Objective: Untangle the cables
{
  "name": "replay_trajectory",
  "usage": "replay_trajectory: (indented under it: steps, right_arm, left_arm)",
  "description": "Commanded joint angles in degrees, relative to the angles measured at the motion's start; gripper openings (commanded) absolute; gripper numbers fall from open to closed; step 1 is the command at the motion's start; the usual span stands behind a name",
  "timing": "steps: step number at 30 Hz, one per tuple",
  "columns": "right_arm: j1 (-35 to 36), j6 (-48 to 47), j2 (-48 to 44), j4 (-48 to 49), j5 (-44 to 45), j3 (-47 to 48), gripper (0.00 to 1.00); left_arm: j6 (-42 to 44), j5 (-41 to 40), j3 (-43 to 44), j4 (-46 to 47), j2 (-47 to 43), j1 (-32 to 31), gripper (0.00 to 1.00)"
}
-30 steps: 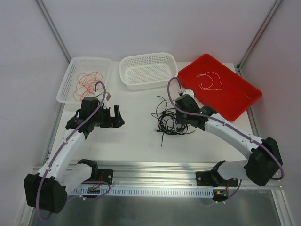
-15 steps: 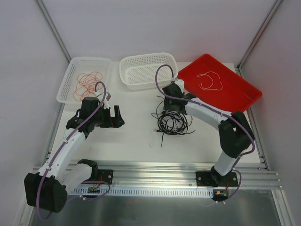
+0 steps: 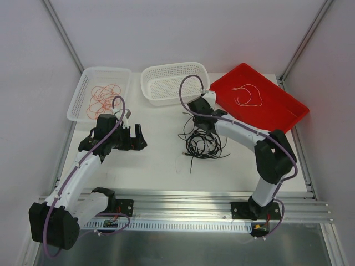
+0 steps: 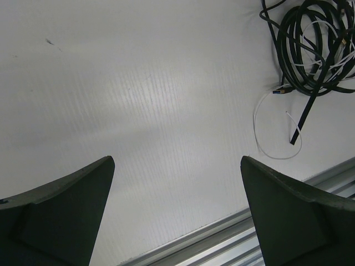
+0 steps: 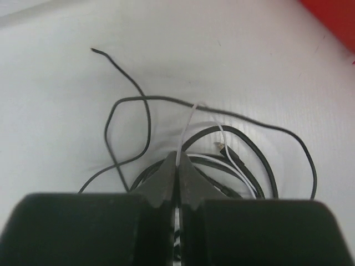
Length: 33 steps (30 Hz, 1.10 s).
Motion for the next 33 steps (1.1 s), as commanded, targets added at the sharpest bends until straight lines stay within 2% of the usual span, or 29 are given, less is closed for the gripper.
replay_trajectory:
  steps: [1, 4, 8, 14, 17, 20, 22, 33]
  right_arm:
    - [2.9, -9.1, -12.5, -1.3, 3.9, 1.8, 0.01]
    - [4.0, -12.8, -17.5, -7.0, -0.1, 5.4, 0.01]
    - [5.1, -15.9, -21.2, -16.6, -11.1, 15.2, 0.01]
    - [7.6, -20.5, -25.7, -22.8, -21.3, 27.4, 0.01]
    - [8.1, -22.0, -26.7, -24.1, -23.7, 34.6, 0.01]
    - [8.1, -23.2, -29.5, -20.5, -26.3, 37.7, 0.01]
    - [8.0, -24.8, -31.9, -18.1, -26.2, 37.1, 0.01]
    - [7.1, -35.0, -33.3, -14.4, -9.1, 37.2, 0.01]
  left_arm:
    - [1.3, 2.0, 0.4, 0.5, -0.2, 0.1, 0.99]
    - [1.2, 1.9, 0.3, 0.6, -0.4, 0.1, 0.99]
    - [1.2, 1.7, 0.2, 0.5, -0.6, 0.1, 0.99]
    - [1.3, 1.1, 0.1, 0.6, -0.9, 0.1, 0.99]
    - [1.3, 1.0, 0.1, 0.6, -0.6, 0.1, 0.99]
    - [1.3, 1.0, 0.1, 0.5, -0.5, 0.1, 0.99]
    - [1.3, 0.9, 0.1, 0.5, -0.4, 0.1, 0.99]
    - [1.3, 1.0, 0.1, 0.5, -0.1, 0.1, 0.99]
